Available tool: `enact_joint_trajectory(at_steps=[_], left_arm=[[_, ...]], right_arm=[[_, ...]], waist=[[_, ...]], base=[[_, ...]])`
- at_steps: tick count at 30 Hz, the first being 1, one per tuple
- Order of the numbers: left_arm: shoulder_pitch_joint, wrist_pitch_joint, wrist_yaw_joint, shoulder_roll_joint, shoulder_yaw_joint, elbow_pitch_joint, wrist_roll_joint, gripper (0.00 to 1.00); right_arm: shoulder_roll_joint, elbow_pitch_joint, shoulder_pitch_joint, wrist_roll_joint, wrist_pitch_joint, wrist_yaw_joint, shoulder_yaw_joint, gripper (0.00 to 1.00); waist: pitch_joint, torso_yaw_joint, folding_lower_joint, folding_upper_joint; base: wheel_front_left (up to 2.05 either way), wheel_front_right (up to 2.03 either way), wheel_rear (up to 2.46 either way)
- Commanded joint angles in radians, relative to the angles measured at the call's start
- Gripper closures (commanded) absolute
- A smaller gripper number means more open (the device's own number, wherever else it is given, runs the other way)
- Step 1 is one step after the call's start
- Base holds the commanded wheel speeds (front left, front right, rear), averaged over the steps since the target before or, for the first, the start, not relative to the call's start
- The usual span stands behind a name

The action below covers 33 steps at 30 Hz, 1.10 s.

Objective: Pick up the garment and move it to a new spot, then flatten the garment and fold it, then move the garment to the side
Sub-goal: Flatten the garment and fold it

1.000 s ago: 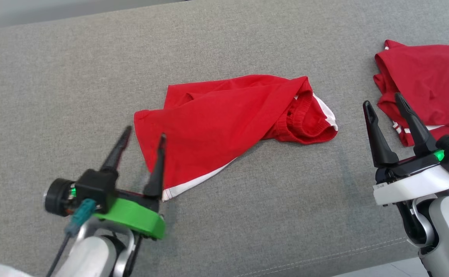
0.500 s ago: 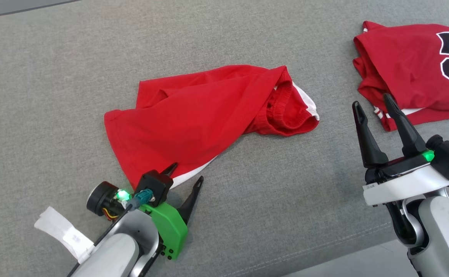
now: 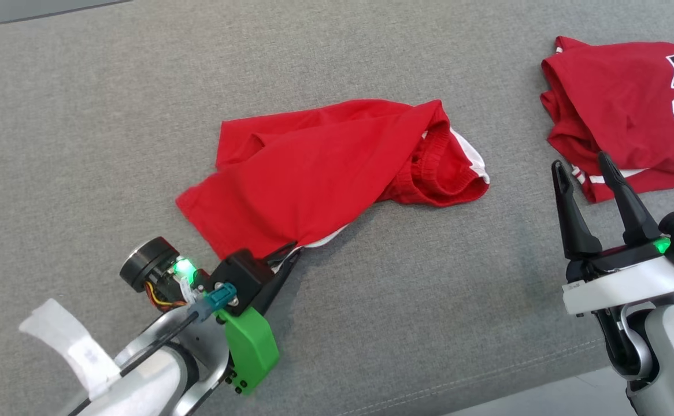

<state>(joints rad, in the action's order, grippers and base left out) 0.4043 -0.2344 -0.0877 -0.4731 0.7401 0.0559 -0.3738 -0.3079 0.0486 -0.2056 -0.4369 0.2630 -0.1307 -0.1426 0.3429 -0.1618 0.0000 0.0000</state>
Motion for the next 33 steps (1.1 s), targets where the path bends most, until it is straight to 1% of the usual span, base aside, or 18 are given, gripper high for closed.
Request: enact_joint_trajectory(at_steps=[1, 3, 5, 8, 11, 14, 16, 18, 19, 22, 23, 25, 27, 29, 33], left_arm=[[-0.007, -0.025, -0.001, -0.025, 0.000, 0.058, -0.003, 1.00], [-0.016, -0.070, 0.011, -0.064, -0.007, 0.158, 0.005, 1.00], [-0.030, -0.106, 0.021, -0.091, -0.014, 0.256, -0.002, 1.00], [-0.041, -0.148, 0.051, -0.124, -0.036, 0.379, 0.000, 1.00], [-0.047, -0.171, 0.092, -0.149, -0.075, 0.458, 0.007, 1.00], [-0.053, -0.175, 0.129, -0.165, -0.119, 0.484, -0.004, 1.00], [-0.058, -0.167, 0.145, -0.168, -0.145, 0.464, -0.022, 1.00], [-0.053, -0.141, 0.157, -0.151, -0.173, 0.426, -0.050, 1.00], [-0.049, -0.129, 0.158, -0.149, -0.185, 0.395, -0.056, 1.00], [-0.022, -0.072, 0.157, -0.119, -0.218, 0.294, -0.098, 1.00], [-0.013, -0.057, 0.154, -0.110, -0.225, 0.252, -0.107, 1.00], [0.010, -0.018, 0.146, -0.075, -0.239, 0.174, -0.132, 1.00], [0.038, 0.012, 0.136, -0.057, -0.251, 0.078, -0.149, 1.00], [0.069, 0.050, 0.122, -0.022, -0.263, -0.007, -0.172, 1.00], [0.123, 0.107, 0.093, 0.024, -0.270, -0.189, -0.196, 1.00]], right_arm=[[-0.006, 0.002, 0.016, 0.003, 0.004, 0.000, 0.007, 0.00], [-0.006, 0.004, 0.023, 0.004, 0.004, 0.000, 0.011, 0.00], [-0.006, 0.004, 0.025, 0.004, 0.004, 0.000, 0.016, 0.00], [-0.006, 0.003, 0.036, 0.001, 0.004, 0.000, 0.022, 0.00], [-0.008, 0.004, 0.037, -0.003, 0.004, 0.000, 0.023, 0.00], [-0.011, 0.003, 0.033, -0.008, 0.004, 0.000, 0.021, 0.00], [-0.011, 0.002, 0.022, -0.012, 0.004, 0.000, 0.016, 0.00], [-0.011, 0.004, 0.009, -0.015, 0.004, 0.000, 0.011, 0.00], [-0.009, 0.005, 0.005, -0.017, 0.004, 0.000, 0.009, 0.00], [-0.003, 0.013, -0.010, -0.023, 0.004, 0.000, 0.001, 0.00], [-0.001, 0.015, -0.015, -0.026, 0.004, 0.000, -0.002, 0.00], [0.004, 0.023, -0.023, -0.030, 0.004, 0.000, -0.009, 0.00], [0.008, 0.028, -0.033, -0.035, 0.004, 0.000, -0.019, 0.00], [0.011, 0.032, -0.041, -0.037, 0.004, 0.000, -0.027, 0.00], [0.015, 0.047, -0.059, -0.046, 0.004, 0.000, -0.044, 0.00]], waist=[[-0.023, 0.026, 0.0000, 0.0000], [-0.033, 0.038, 0.0000, 0.0000], [-0.040, 0.049, 0.0000, 0.0000], [-0.046, 0.063, 0.0000, 0.0000], [-0.047, 0.070, 0.0000, 0.0000], [-0.043, 0.072, 0.0000, 0.0000], [-0.033, 0.066, 0.0000, 0.0000], [-0.022, 0.057, 0.0000, 0.0000], [-0.016, 0.052, 0.0000, 0.0000], [0.005, 0.031, 0.0000, 0.0000], [0.012, 0.023, 0.0000, 0.0000], [0.025, 0.009, 0.0000, 0.0000], [0.039, -0.005, 0.0000, 0.0000], [0.051, -0.017, 0.0000, 0.0000], [0.068, -0.032, 0.0000, 0.0000]], base=[[0.00, 0.00, 0.00], [0.00, 0.00, 0.00], [0.00, 0.00, 0.00], [0.00, 0.00, 0.00], [0.00, 0.00, 0.00], [0.00, 0.00, 0.00], [0.00, 0.00, 0.00], [0.00, 0.00, 0.00], [0.00, 0.00, 0.00], [0.00, 0.00, 0.00], [0.00, 0.00, 0.00], [0.00, 0.00, 0.00], [0.00, 0.00, 0.00], [0.00, 0.00, 0.00], [0.00, 0.00, 0.00]])
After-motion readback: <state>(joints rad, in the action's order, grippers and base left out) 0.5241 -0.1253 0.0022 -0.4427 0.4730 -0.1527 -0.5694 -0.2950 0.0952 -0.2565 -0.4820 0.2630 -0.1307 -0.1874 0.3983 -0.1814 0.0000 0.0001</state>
